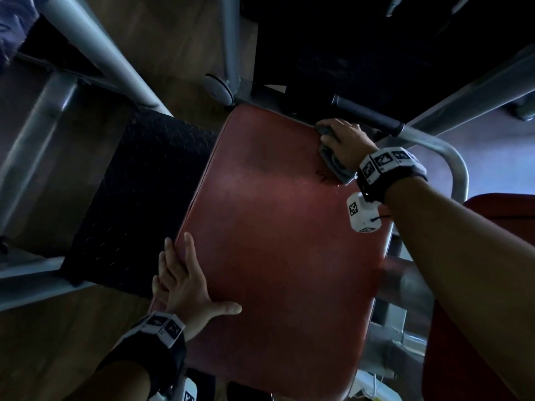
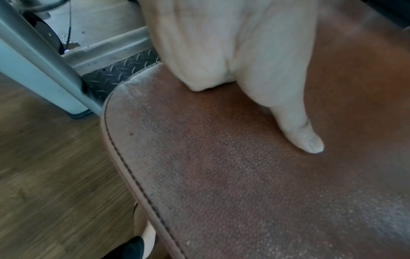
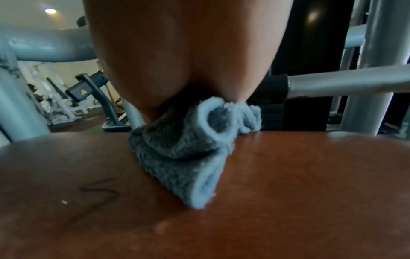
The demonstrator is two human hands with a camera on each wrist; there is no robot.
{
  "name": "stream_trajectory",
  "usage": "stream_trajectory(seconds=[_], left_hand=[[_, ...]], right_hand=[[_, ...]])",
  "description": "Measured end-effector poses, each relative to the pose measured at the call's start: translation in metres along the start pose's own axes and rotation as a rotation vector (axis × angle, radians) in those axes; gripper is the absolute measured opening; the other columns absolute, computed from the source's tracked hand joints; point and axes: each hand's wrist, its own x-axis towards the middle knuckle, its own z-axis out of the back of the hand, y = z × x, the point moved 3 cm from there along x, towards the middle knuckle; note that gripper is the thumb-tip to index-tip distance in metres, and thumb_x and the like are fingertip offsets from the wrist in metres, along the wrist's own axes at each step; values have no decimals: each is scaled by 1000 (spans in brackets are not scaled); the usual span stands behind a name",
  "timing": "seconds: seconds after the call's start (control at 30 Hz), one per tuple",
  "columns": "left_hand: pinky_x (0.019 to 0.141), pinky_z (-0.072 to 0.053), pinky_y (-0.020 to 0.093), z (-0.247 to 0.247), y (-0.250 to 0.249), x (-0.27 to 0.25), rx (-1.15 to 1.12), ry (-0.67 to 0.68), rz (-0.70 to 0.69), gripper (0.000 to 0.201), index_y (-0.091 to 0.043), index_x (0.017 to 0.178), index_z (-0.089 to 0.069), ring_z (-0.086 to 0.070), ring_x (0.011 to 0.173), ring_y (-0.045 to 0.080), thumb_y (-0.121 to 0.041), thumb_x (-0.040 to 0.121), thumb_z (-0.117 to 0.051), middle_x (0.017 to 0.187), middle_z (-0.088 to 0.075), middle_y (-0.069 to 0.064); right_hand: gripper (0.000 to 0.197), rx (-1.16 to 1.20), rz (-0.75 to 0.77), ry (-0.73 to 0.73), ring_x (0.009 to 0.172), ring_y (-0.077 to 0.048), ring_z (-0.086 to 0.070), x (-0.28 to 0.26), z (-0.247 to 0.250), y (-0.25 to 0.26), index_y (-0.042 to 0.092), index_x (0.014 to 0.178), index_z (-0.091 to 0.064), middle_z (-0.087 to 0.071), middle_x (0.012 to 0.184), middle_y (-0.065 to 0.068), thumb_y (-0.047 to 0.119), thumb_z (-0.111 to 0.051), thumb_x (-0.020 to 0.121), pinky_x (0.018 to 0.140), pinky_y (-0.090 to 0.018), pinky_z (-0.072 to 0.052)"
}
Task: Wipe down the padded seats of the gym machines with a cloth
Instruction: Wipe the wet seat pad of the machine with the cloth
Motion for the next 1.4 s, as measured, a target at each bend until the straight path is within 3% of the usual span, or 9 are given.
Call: stream_trajectory(seconds=[0.17, 0.3, 0.4, 0.53, 0.73, 0.93, 1.07, 1.3, 1.4], left_hand=[[117, 1, 57, 0, 1, -1, -14, -11, -15, 164, -36, 133, 49, 26, 144, 30, -70, 42, -84, 148, 45, 10], [116, 2, 59, -3, 5, 1, -37, -16, -22, 165, -36, 135, 46, 27, 144, 29, -69, 40, -84, 148, 46, 7], [116, 3, 59, -5, 7, 3, -50, -19, -29, 164, -36, 136, 46, 27, 144, 29, -69, 42, -84, 148, 45, 7], [117, 3, 59, -6, 9, 6, -50, -17, -18, 164, -35, 134, 48, 28, 144, 31, -70, 42, -84, 145, 48, 7], [117, 2, 59, -6, 11, 9, -36, -7, -1, 166, -33, 131, 51, 28, 143, 32, -71, 41, -83, 143, 51, 9], [116, 2, 59, -7, 13, 10, -42, -5, -18, 164, -32, 132, 50, 26, 144, 33, -71, 43, -82, 144, 50, 10], [115, 2, 59, -7, 14, 11, -43, -1, -19, 163, -31, 132, 50, 26, 144, 35, -72, 45, -81, 143, 50, 11], [115, 2, 59, -8, 14, 13, -32, 12, 5, 163, -30, 131, 51, 28, 143, 35, -72, 45, -81, 144, 49, 12], [115, 3, 60, -8, 14, 13, -28, 18, 9, 164, -29, 131, 52, 29, 142, 35, -72, 44, -81, 143, 50, 11]], right_hand=[[40, 2, 29, 19, 131, -28, -39, 8, -5, 16, 29, 138, -46, -47, 144, 0, 31, -46, 99, 109, -47, -30], [40, -6, -16, 31, 130, -29, -43, -2, -1, -17, 25, 139, -47, -51, 139, -5, 30, -48, 99, 109, -44, -33], [40, -27, -67, 37, 130, -29, -43, -2, -2, -19, 26, 138, -48, -52, 139, -4, 30, -47, 98, 109, -48, -33], [45, -40, -32, 27, 132, -31, -42, 23, -12, 33, 29, 139, -46, -48, 144, -3, 39, -44, 95, 110, -49, -33], [46, -71, 70, 50, 133, -33, -35, 65, -29, 128, 28, 145, -38, -40, 149, 0, 35, -44, 100, 108, -46, -29], [46, -66, 66, 66, 132, -32, -39, 55, -24, 101, 25, 143, -40, -44, 145, -2, 32, -46, 99, 110, -48, -31], [44, -85, 14, 50, 133, -30, -36, 58, -24, 115, 28, 144, -40, -41, 148, 4, 31, -45, 100, 110, -46, -29], [46, -86, 125, 103, 132, -30, -40, 71, -28, 116, 28, 143, -39, -44, 145, -2, 35, -45, 98, 110, -48, -32], [44, -9, 48, 40, 128, -28, -45, 70, -30, 101, 28, 140, -45, -50, 140, -3, 35, -47, 97, 109, -44, -35]])
